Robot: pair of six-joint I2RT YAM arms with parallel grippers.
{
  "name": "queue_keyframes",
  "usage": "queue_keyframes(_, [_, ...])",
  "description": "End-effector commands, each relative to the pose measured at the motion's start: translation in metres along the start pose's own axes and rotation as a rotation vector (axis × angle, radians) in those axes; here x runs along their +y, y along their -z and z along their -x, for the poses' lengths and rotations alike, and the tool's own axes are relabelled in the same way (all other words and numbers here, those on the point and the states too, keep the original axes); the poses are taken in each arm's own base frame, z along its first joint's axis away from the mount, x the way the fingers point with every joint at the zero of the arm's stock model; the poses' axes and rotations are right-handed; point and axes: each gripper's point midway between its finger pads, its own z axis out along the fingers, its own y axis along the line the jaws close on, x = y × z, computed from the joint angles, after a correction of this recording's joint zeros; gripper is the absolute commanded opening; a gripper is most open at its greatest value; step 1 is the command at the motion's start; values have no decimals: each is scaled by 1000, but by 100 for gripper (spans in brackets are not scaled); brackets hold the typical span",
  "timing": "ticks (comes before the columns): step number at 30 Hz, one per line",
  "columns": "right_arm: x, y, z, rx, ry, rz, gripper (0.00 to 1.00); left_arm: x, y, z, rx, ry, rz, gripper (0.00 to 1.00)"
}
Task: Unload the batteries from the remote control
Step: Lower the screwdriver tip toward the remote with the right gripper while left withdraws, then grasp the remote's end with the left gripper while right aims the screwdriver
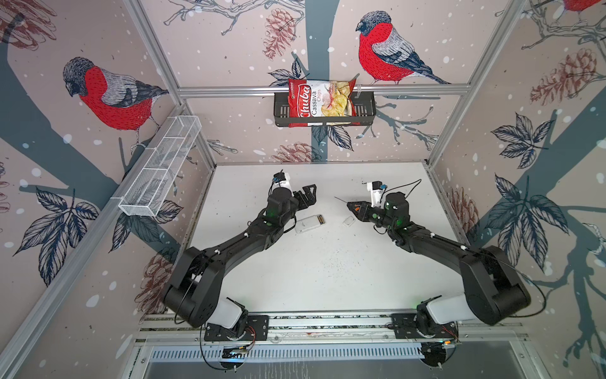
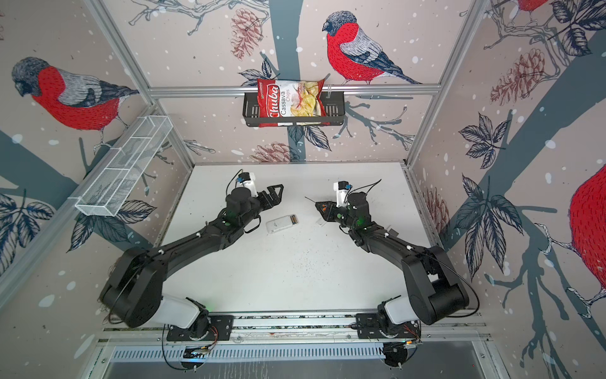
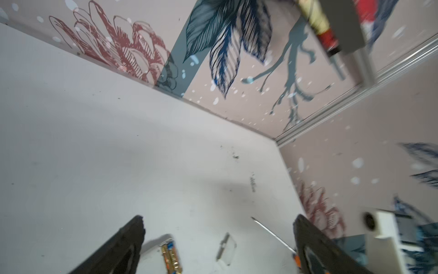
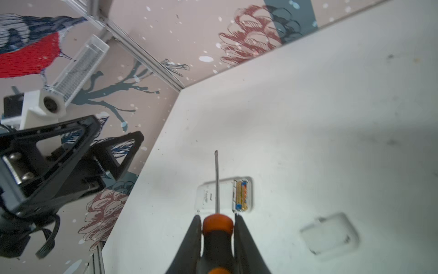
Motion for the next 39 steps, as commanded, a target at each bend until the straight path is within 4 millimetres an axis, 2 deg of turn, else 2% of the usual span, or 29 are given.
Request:
queue_keyframes(1, [-15,12,-27,114,-31,-38,0,25,-21,-41,244,-166,97,89])
queue_keyframes(2, [-16,16,-29,120,-35,-39,0,28,-30,-44,280,-184,108,84])
queue_keyframes(4, [-17,21,-33,139,-34,-41,0,35,-47,-49,334,-208,137,66])
queue_keyframes(8, [-21,27,-39,161,-35,-54,0,47,-73,-58,389,-230,161,38])
queue_keyframes(13, [-23,33,-40,152,-40,-47,0,58,-94,-73,438,-219,155,17])
queue_keyframes(17, [-21,36,-37,137,-36,-46,0,65,-105,-86,471,-212,156,4])
queue_keyframes(19, [-20,37,-36,133,-34,-42,0,70,-109,-91,482,-209,163,0])
queue_keyframes(28, [-24,35,-41,143,-41,-46,0,87,-113,-114,526,-204,191,0])
queue_keyframes(39, [-31,25,-48,186,-59,-49,0,78,-101,-134,537,-192,137,0])
